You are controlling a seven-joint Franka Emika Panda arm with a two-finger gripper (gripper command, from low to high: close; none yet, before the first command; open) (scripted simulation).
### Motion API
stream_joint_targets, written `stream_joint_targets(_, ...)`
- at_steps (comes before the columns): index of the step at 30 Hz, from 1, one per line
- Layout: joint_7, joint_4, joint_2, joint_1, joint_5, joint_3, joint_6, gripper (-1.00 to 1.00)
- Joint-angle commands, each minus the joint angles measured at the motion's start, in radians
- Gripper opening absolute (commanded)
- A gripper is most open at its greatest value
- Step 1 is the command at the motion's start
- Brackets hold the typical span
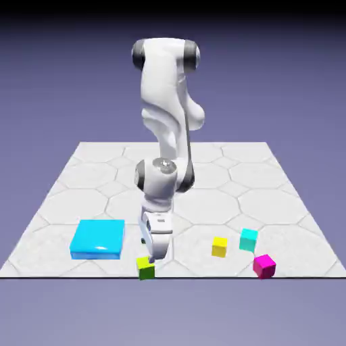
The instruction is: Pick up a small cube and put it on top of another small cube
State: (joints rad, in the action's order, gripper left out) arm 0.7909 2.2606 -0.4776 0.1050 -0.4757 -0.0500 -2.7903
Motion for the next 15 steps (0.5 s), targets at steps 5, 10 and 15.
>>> stream_joint_targets(5,-0.025,-0.026,-0.078,-0.008,-0.028,-0.022,-0.053,-1.0)
stream_joint_targets(10,0.033,0.035,0.103,0.011,0.036,0.028,0.07,-1.0)
stream_joint_targets(15,-0.019,-0.032,0.091,-0.063,0.008,0.139,0.153,-1.0)
